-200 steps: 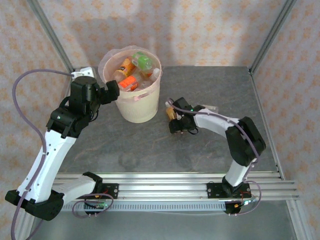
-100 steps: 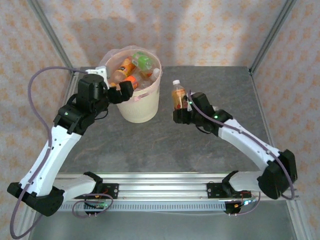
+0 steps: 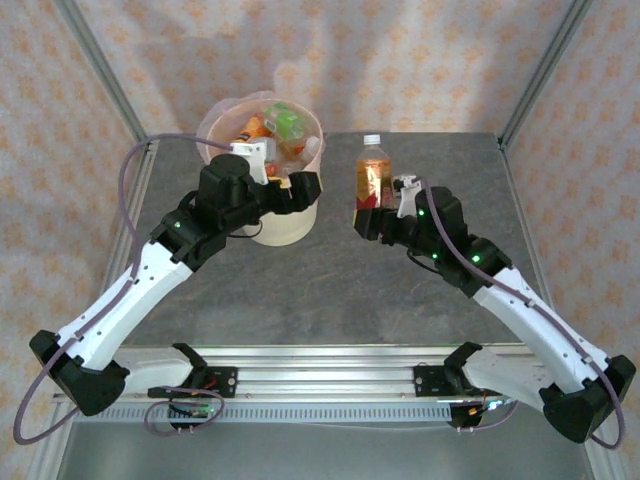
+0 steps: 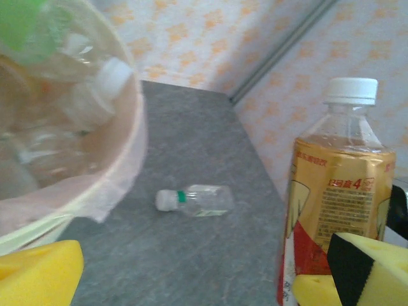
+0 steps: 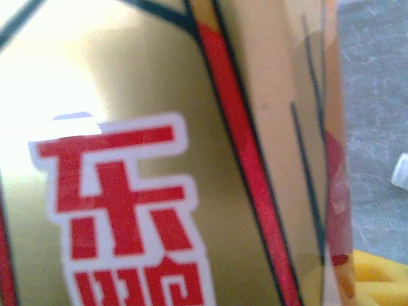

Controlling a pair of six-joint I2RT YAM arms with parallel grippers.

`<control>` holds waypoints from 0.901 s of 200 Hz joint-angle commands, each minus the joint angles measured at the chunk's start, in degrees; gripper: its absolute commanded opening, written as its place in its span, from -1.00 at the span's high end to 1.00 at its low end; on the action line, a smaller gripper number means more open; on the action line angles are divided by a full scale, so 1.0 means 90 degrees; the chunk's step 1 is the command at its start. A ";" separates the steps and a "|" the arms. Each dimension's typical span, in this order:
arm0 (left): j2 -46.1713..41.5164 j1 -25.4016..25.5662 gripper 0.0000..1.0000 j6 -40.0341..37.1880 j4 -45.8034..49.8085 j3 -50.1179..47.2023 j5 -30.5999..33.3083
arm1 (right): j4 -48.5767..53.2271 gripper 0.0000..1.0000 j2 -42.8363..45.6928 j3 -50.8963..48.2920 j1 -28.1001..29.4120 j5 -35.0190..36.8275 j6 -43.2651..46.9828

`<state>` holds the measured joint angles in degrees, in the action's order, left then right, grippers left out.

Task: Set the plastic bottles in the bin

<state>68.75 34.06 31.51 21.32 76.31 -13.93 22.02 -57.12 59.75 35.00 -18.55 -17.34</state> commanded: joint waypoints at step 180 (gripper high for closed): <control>0.1093 0.0873 -1.00 0.0426 -0.1926 0.0534 -0.1485 | -0.1341 -0.01 0.0346 -0.0173 0.0182 -0.0961 -0.0328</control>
<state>77.30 40.29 36.01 6.09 77.36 -24.77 13.26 -55.09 58.26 35.90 -25.52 -20.40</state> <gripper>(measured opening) 0.999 0.667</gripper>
